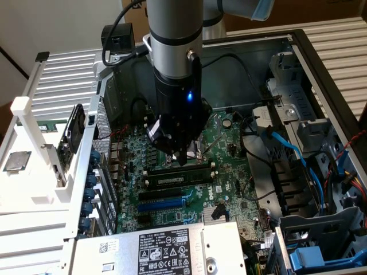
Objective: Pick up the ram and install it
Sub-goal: 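Press down the ram until it locks into place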
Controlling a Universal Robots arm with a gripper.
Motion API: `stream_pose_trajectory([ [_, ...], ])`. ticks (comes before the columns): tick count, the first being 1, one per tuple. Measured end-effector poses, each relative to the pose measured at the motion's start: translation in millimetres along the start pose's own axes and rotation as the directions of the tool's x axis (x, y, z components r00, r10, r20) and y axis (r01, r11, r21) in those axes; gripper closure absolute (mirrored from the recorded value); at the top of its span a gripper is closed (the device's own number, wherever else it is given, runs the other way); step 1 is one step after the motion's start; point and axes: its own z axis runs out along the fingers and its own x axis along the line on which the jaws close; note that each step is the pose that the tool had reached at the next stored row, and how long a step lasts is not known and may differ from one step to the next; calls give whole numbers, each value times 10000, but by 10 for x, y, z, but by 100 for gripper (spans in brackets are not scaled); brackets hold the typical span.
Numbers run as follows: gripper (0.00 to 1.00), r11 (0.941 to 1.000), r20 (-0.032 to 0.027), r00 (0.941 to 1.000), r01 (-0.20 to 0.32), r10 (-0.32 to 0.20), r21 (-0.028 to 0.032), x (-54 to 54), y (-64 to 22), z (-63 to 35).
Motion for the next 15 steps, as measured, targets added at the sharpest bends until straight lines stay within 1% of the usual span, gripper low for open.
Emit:
stream_pose_trajectory([
  [4, 90, 9980, 26, 9980, -633, 633, -4, 0, 0, 2],
  [8, 90, 9922, 52, 9922, -1245, 1245, -10, 0, 0, 4],
  [10, 90, 9880, 64, 9880, -1545, 1545, -13, 0, 0, 4],
  [11, 90, 9832, 76, 9831, -1827, 1827, -17, 0, 0, 5],
  [15, 90, 9715, 99, 9714, -2371, 2371, -23, 0, 0, 5],
])
